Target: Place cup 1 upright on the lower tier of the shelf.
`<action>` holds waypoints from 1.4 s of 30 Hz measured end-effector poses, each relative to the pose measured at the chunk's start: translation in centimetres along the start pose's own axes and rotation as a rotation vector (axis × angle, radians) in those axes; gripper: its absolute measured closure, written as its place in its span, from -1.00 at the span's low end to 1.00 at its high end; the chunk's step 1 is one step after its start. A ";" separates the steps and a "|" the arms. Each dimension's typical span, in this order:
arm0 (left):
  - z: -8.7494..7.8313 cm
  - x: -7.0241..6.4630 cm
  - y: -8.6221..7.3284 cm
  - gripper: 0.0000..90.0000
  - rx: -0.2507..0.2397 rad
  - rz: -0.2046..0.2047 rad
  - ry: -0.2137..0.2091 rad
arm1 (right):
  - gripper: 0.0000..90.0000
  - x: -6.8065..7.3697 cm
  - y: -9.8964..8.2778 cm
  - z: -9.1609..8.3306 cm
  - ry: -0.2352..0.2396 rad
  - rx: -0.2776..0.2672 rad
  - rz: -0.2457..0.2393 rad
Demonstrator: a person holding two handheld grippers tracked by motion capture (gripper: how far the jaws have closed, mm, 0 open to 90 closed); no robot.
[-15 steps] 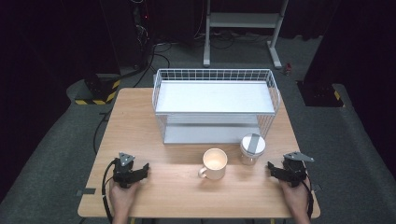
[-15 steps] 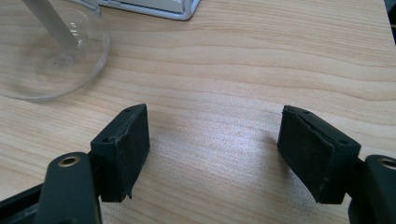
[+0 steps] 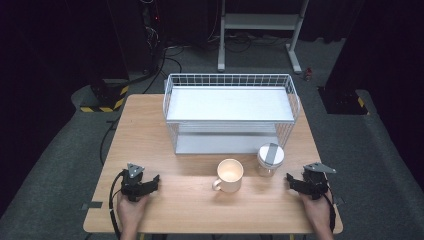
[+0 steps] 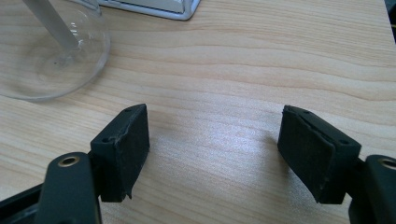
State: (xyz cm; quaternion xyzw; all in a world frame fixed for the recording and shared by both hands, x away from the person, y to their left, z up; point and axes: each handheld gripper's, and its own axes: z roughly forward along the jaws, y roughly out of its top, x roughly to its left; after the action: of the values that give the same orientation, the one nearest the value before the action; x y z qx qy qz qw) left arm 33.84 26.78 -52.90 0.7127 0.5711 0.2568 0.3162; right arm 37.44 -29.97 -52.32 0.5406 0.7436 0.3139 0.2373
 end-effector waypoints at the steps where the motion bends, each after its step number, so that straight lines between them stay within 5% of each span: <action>1: 0.0 0.0 0.0 -0.47 0.001 -0.002 0.001 | -0.44 0.0 0.0 0.0 0.001 0.003 0.002; 8: 0.0 0.0 0.0 -0.47 0.002 -0.002 0.005 | -0.53 -0.2 0.0 0.0 0.026 0.006 -0.020; 16: 0.0 0.0 0.0 -0.47 0.002 -0.002 0.005 | -0.61 -0.2 -0.2 -0.3 0.000 0.001 0.004; 42: 0.0 0.0 0.0 -0.46 -0.002 0.002 -0.003 | -0.56 3.1 -0.8 -2.6 0.097 -0.071 -0.069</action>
State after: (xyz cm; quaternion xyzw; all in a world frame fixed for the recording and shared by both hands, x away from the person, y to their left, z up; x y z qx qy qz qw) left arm 33.83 26.76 -52.90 0.7132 0.5698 0.2566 0.3175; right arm 34.19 -27.77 -51.13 0.4900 0.7609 0.3574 0.2306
